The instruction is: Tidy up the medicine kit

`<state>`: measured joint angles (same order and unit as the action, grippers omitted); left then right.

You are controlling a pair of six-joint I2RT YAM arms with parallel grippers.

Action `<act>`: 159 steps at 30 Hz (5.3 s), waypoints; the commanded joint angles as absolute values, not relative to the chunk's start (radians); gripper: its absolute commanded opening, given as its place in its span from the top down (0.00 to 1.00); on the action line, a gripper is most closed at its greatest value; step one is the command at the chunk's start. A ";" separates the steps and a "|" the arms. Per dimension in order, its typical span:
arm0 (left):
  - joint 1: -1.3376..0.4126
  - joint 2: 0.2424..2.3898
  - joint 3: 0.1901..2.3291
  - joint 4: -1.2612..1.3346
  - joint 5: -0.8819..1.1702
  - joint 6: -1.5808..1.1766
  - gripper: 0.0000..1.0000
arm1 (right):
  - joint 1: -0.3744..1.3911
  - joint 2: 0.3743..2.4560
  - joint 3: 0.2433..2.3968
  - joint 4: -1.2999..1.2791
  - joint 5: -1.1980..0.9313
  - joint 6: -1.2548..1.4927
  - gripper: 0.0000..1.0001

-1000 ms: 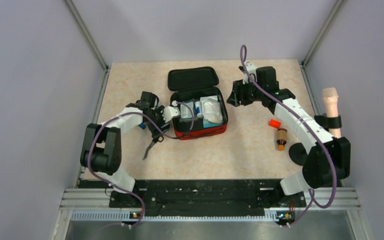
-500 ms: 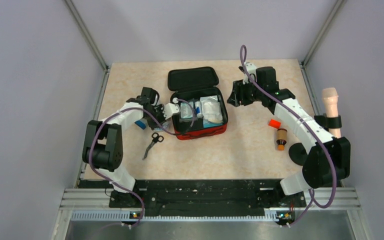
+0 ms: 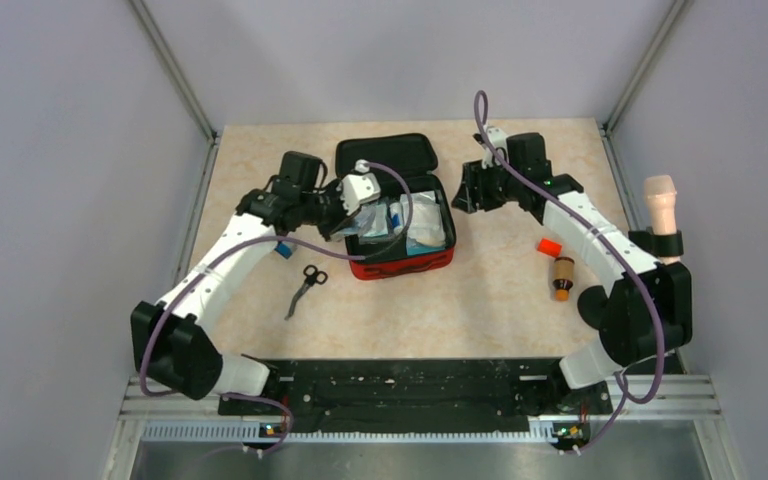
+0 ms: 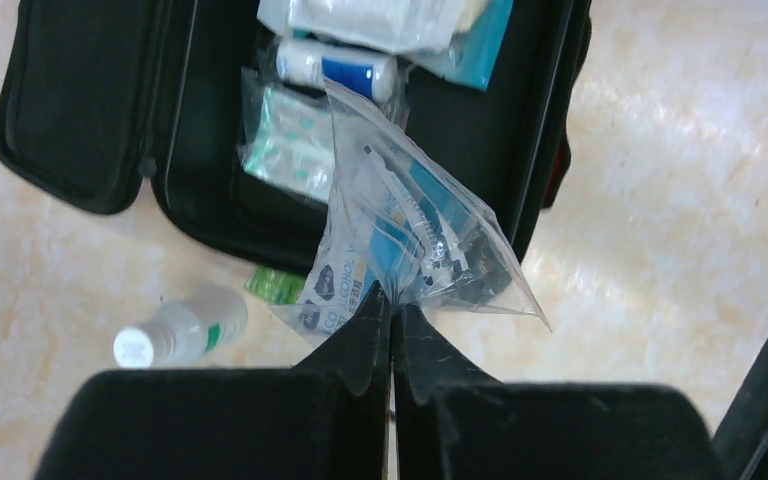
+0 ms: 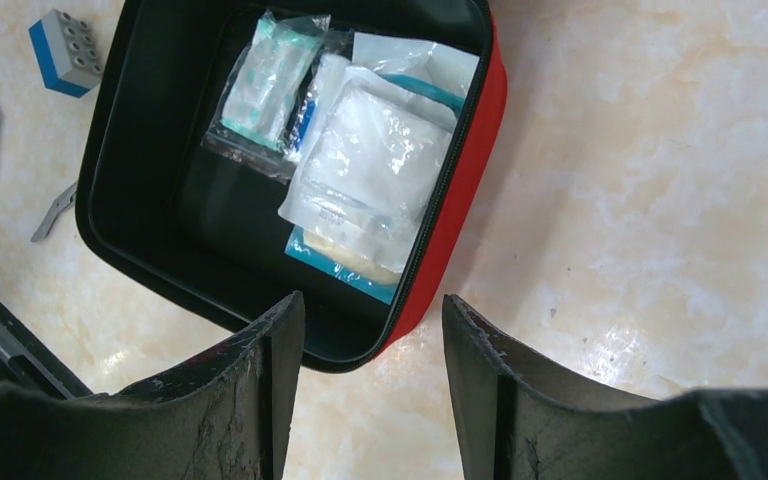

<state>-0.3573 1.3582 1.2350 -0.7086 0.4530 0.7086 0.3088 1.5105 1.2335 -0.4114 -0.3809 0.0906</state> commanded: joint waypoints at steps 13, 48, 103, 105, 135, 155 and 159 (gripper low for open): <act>-0.469 1.807 1.476 -0.499 0.145 0.527 0.95 | 0.303 1.458 1.272 -0.397 -0.369 0.071 0.48; -0.284 1.326 1.367 -0.281 -0.450 0.088 0.01 | 0.297 1.518 1.285 -0.369 -0.422 0.127 0.48; -0.113 1.935 1.631 -0.621 0.059 -0.009 0.71 | 0.297 1.448 1.218 -0.373 -0.387 0.082 0.47; -0.114 1.919 1.631 -0.629 0.063 -0.009 0.84 | 0.298 1.452 1.221 -0.371 -0.388 0.075 0.47; -0.112 1.615 1.492 -0.219 1.114 -0.483 1.00 | 0.607 1.637 1.463 -0.047 -0.830 -0.314 0.39; -0.115 1.601 1.472 -0.313 1.097 -0.425 1.00 | 0.627 1.669 1.549 -0.130 -0.710 -0.513 0.34; -0.120 1.586 1.464 -0.303 1.121 -0.431 1.00 | 0.627 1.743 1.620 -0.194 -0.657 -0.556 0.34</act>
